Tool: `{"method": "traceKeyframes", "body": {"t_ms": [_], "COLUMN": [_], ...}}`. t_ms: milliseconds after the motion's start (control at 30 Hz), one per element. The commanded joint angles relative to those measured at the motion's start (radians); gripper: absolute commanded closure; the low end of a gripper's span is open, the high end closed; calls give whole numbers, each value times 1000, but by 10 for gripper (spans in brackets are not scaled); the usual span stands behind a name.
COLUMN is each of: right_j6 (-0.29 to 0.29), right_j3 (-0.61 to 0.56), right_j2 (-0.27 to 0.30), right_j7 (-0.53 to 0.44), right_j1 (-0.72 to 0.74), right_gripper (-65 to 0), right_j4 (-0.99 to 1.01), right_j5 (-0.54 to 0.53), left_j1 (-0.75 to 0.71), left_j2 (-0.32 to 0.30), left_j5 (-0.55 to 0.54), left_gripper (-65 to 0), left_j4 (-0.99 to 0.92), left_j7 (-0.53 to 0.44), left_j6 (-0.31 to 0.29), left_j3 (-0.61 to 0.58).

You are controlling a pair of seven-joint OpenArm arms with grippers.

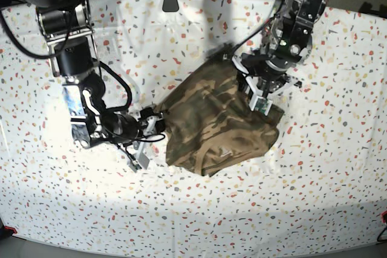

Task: Fold the T-shirt properly
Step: 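Grip the stack sides with both grippers and square the folded shirt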

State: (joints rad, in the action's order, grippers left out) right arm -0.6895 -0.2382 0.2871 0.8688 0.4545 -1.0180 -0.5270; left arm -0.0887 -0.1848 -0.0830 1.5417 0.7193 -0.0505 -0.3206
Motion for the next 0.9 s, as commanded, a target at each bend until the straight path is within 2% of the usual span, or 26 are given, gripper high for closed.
{"method": "traceKeyframes", "body": {"t_ms": [0,167,400,667,867], "right_j6": [-9,-9,-9,-9,-9], "right_j3": [3,3,3,47,124], "right_j2": [23,76,73,73,73], "right_j7": [21,39,83,72,74], "right_j1": [-2,-120,-258,-351,-353], "right_gripper": [-231,-231,-231,-231,-231], "right_j4": [-49,-206,-357,-484,-493], "right_j5": [-28,-64,-204,-210,-210], "left_j1": [-18,18,48,47,37], "left_j2": [-31,-54,-51,-51,-51], "left_j5": [50,49,56,57,56], "left_gripper": [-220,-220,-220,-220,-220], "left_j4": [-43,-43,-43,-42,-41], "left_j7": [192,195,193,209,314], "left_j6": [52,52,49,49,49], "left_j3": [6,6,6,6,6]}}
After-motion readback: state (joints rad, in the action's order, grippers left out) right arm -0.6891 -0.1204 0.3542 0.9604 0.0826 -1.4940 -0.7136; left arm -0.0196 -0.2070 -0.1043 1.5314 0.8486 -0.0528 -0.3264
